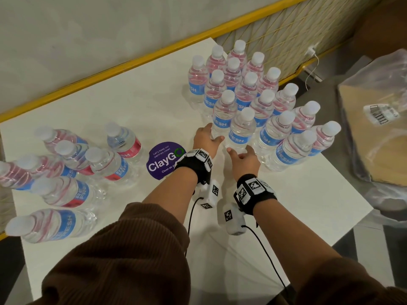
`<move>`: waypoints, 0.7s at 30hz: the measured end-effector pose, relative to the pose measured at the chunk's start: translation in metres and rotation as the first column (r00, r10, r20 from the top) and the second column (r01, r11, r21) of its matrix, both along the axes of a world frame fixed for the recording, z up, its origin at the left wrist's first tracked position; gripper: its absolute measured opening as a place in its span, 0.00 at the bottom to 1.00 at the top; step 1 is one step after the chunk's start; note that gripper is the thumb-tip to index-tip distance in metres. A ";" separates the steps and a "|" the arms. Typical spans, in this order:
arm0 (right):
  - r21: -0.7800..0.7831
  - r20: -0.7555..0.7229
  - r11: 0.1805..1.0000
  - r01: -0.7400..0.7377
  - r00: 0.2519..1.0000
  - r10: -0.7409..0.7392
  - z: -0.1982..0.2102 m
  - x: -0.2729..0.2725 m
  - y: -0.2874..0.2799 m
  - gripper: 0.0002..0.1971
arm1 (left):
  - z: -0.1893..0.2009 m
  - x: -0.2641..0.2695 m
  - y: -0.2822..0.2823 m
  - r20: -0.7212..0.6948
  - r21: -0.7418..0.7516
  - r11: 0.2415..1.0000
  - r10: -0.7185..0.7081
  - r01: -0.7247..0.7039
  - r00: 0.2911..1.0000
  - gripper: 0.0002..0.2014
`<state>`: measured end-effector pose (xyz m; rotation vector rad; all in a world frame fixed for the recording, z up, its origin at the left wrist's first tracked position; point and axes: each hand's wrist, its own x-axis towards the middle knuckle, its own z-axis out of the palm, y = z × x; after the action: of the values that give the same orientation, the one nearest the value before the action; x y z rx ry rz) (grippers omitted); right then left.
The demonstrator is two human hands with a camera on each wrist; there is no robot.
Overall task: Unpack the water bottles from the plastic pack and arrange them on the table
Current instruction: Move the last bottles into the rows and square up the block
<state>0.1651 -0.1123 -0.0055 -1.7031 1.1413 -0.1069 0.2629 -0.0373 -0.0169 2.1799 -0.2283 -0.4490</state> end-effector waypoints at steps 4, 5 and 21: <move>0.011 -0.003 1.000 0.026 1.000 -0.026 0.004 0.004 0.000 0.33 | 0.002 0.002 -0.004 -0.048 -0.038 0.998 0.054 -0.056 0.997 0.27; 0.010 -0.002 0.999 0.034 0.999 -0.033 0.006 0.005 0.000 0.32 | 0.003 0.002 -0.004 -0.066 -0.053 0.996 0.073 -0.076 0.995 0.27; 0.060 -0.042 0.996 0.070 0.997 -0.067 0.014 0.011 -0.001 0.31 | 0.014 0.004 -0.006 -0.076 -0.015 0.995 0.102 -0.103 0.992 0.25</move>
<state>0.1764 -0.1134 0.0085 -1.6188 1.2216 -0.0798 0.2669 -0.0435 -0.0032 2.1402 -0.0781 -0.4679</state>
